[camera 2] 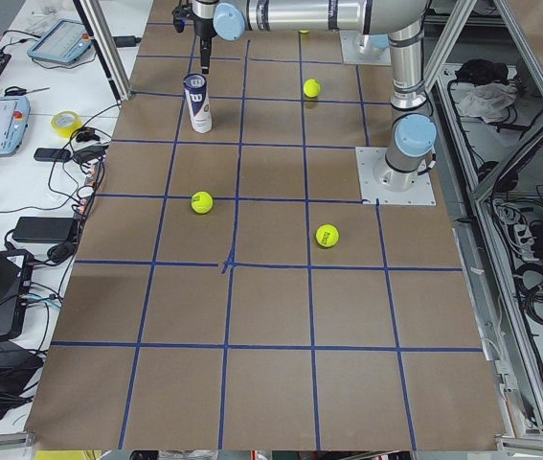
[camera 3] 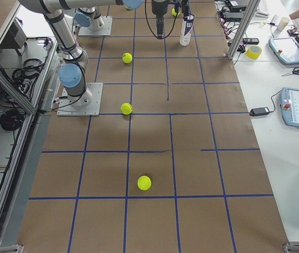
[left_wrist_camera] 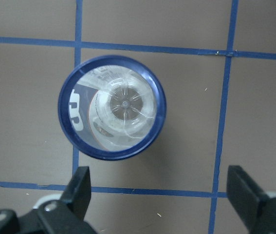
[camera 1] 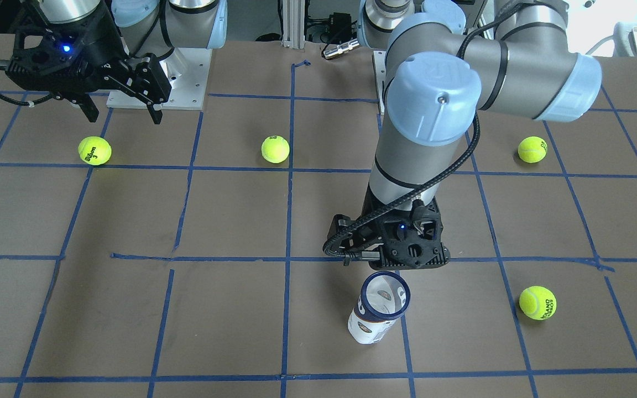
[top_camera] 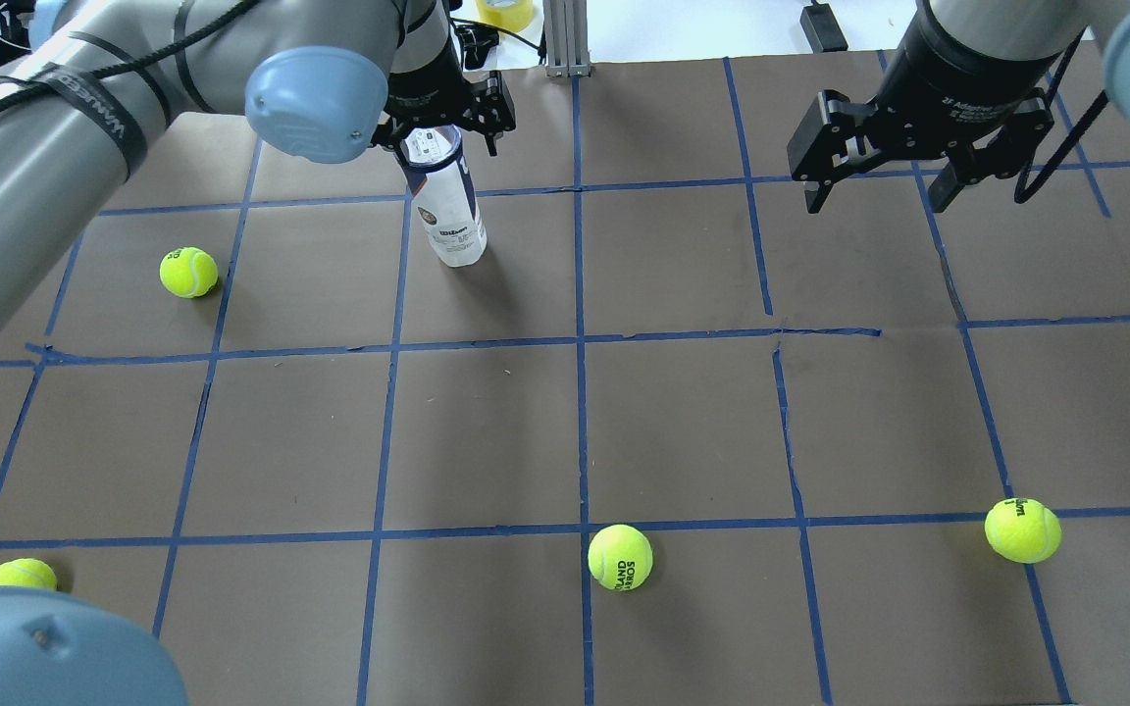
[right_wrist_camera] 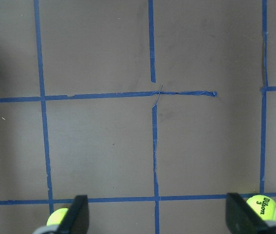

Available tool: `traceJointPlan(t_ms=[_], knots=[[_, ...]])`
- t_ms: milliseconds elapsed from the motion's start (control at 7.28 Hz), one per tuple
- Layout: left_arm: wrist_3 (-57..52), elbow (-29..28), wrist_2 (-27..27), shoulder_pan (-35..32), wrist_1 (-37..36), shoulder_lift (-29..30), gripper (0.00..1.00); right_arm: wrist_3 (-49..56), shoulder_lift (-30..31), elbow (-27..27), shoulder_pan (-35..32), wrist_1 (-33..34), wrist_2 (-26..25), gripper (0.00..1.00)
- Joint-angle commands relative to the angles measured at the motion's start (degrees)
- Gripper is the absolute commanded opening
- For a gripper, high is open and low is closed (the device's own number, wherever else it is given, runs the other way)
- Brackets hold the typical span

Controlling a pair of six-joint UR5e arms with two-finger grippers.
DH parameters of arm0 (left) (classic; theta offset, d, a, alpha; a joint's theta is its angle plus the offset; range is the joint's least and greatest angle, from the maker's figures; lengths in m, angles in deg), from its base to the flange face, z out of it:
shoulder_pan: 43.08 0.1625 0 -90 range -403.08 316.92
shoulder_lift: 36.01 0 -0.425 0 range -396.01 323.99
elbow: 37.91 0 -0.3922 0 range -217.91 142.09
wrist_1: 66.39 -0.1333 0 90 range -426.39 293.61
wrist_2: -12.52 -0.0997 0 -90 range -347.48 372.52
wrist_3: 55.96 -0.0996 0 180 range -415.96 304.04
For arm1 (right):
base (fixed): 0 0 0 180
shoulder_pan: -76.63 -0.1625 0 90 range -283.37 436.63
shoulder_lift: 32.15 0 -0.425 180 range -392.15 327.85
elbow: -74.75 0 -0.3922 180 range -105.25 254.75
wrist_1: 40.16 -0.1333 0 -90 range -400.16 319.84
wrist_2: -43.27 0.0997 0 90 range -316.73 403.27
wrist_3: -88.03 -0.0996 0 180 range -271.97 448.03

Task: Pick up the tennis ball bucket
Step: 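Set the can upright on the table and open the left gripper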

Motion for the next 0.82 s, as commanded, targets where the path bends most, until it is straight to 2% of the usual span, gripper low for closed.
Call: traceJointPlan(t_ms=[0, 137, 275, 412, 687], knots=[[-8.1, -2.3, 2.2, 6.3, 6.7, -3.7, 1.0, -0.2, 0.0, 0.0, 0.0, 0.2, 0.0, 1.0], [-11.4, -1.4, 5.2, 9.8, 11.8, -5.5, 1.0, -0.4, -0.1, 0.0, -0.1, 0.4, 0.0, 1.0], [-14.6, -1.2, 5.0, 12.2, 13.2, -7.1, 1.0, -0.4, -0.1, -0.2, -0.2, 0.5, 0.1, 1.0], [-15.5, 0.4, 4.8, 14.5, 14.0, -9.2, 1.0, -0.6, -0.1, -0.9, -0.3, 0.6, 0.5, 1.0], [-15.5, 6.0, 5.0, 14.5, 13.3, -12.8, 1.0, -0.8, -0.4, -1.8, -0.3, 0.9, 1.0, 1.0]])
